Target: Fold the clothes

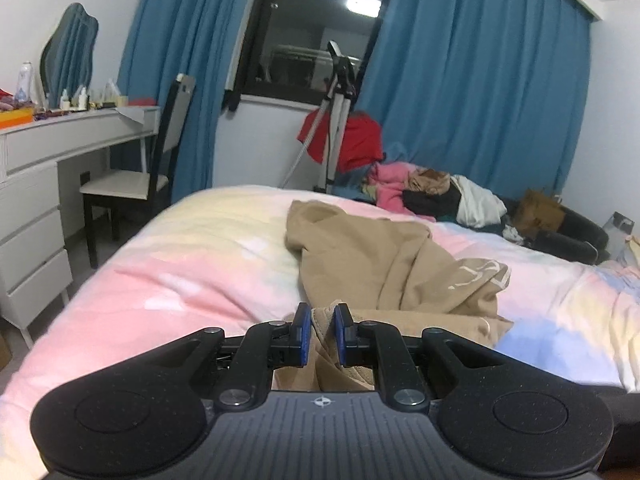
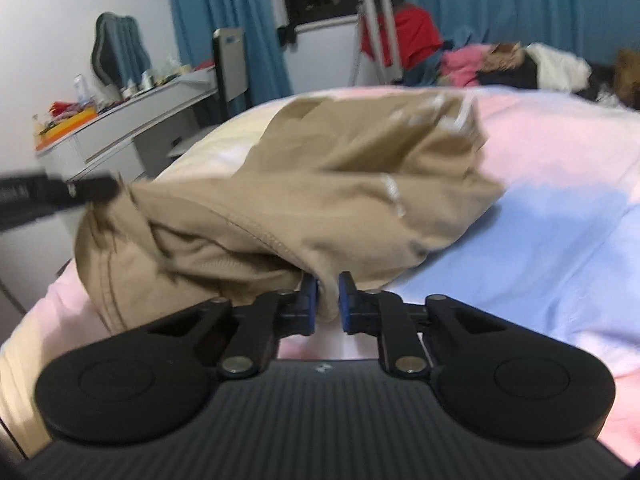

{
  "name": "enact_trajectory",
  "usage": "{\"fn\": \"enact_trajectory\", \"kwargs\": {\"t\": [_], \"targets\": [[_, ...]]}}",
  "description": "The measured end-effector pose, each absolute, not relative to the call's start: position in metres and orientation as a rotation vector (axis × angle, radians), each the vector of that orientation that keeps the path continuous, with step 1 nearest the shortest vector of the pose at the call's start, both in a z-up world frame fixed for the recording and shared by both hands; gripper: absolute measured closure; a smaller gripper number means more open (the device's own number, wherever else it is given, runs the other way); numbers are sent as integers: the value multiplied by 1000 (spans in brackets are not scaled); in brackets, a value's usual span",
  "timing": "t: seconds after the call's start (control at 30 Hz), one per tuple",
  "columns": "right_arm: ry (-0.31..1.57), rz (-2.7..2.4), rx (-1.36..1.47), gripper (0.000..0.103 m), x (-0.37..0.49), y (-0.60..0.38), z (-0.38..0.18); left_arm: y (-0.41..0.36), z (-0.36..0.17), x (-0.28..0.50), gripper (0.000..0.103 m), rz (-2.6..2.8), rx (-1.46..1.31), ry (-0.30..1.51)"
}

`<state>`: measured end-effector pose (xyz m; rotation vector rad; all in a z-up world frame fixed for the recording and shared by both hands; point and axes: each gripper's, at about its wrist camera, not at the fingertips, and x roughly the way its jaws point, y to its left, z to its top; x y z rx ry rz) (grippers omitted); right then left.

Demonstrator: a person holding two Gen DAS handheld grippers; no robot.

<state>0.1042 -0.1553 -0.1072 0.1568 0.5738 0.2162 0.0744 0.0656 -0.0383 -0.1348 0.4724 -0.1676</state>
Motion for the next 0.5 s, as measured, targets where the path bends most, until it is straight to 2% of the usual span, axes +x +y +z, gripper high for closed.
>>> {"fn": "enact_trajectory", "kwargs": {"t": [0.23, 0.5], "targets": [[503, 122, 286, 91, 93, -202, -81, 34, -45, 60, 89, -309, -32, 475], [589, 72, 330, 87, 105, -220, -99, -11, -73, 46, 89, -368, 188, 492]]}}
